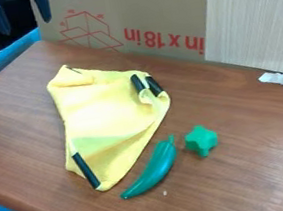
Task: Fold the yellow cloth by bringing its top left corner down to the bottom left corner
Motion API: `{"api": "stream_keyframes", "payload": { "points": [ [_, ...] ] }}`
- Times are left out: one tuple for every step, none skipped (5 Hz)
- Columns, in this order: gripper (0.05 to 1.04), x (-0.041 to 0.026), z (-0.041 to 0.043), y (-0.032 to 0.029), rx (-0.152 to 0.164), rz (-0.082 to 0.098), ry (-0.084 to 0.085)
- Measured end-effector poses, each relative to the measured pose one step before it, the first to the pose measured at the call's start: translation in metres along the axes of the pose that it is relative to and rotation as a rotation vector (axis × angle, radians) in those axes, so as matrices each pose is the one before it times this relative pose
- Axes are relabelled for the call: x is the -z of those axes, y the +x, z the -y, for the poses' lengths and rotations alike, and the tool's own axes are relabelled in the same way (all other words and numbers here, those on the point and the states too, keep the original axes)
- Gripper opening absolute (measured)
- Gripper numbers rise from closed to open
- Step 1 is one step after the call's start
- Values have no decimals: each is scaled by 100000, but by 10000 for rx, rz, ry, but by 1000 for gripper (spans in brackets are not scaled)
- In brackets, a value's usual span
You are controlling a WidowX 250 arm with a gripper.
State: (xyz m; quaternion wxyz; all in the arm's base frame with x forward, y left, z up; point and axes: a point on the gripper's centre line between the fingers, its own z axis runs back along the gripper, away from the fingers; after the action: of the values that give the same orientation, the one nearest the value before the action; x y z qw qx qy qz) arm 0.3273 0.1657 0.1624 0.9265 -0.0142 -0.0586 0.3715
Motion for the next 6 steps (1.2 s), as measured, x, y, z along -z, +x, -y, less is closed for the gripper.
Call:
{"api": "stream_keyframes", "payload": {
  "points": [
    [1000, 1245, -66, -48, -76, -324, 94],
    [1000, 1563, 79, 856, -292, 107, 34],
    [1000, 1373, 348, 995, -315, 193, -151],
    [1000, 718, 642, 1421, -268, 373, -283],
    [1000, 1468, 286, 1696, -187, 194, -60],
    [1000, 964, -68, 1530, -207, 194, 62]
  ]
}}
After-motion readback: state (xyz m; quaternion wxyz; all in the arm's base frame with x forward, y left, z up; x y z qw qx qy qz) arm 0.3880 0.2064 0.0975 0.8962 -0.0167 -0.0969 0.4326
